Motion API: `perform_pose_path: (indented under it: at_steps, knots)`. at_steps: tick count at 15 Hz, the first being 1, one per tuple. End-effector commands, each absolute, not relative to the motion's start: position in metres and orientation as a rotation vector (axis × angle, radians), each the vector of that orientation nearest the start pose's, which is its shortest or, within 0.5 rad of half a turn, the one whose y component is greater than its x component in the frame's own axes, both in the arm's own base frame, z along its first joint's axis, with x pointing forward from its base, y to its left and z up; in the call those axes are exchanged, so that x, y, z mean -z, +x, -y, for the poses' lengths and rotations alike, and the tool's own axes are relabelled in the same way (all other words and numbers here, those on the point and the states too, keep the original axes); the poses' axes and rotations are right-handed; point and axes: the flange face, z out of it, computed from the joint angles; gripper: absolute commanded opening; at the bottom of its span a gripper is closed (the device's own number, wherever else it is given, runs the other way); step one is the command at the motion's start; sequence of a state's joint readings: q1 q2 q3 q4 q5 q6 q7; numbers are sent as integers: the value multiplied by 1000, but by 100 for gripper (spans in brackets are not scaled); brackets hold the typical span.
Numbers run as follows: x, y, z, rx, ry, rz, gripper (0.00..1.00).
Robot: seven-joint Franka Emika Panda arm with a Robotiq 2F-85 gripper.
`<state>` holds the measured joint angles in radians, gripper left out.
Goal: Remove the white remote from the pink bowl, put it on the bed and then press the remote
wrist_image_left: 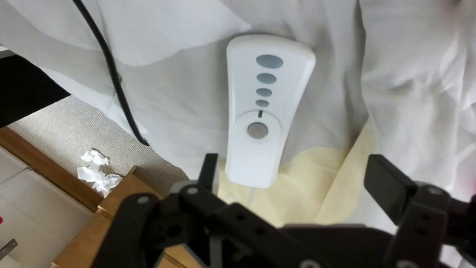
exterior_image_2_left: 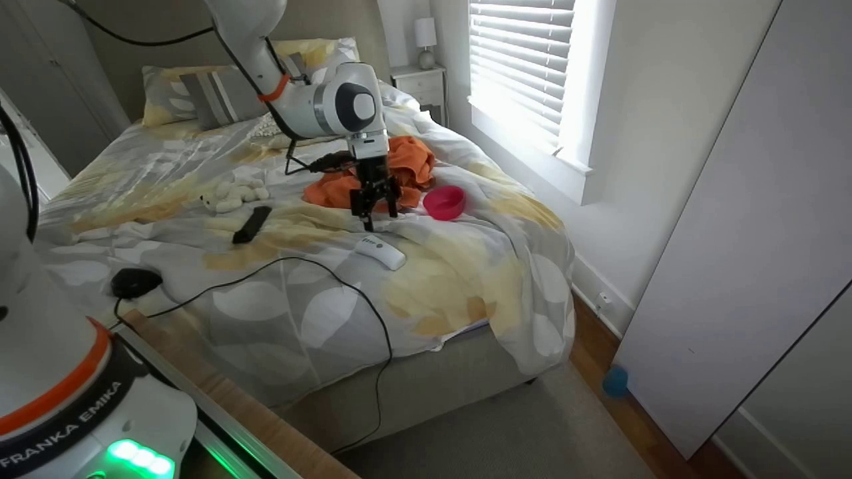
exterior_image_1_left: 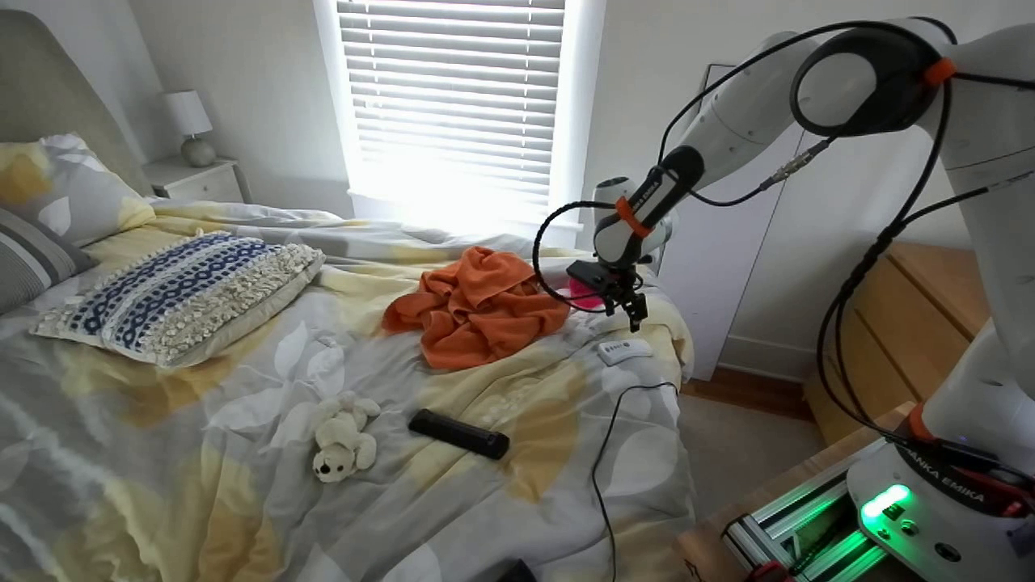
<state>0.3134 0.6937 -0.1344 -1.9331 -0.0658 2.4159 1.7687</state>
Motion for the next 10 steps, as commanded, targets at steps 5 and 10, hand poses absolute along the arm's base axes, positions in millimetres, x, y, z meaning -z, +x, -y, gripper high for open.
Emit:
perform_pose_path:
  at_steps: [5, 10]
  knots:
    - [-131, 582, -101, -29, -2468, -2375, 100]
    - [-130, 581, -100, -33, -2467, -2378, 100]
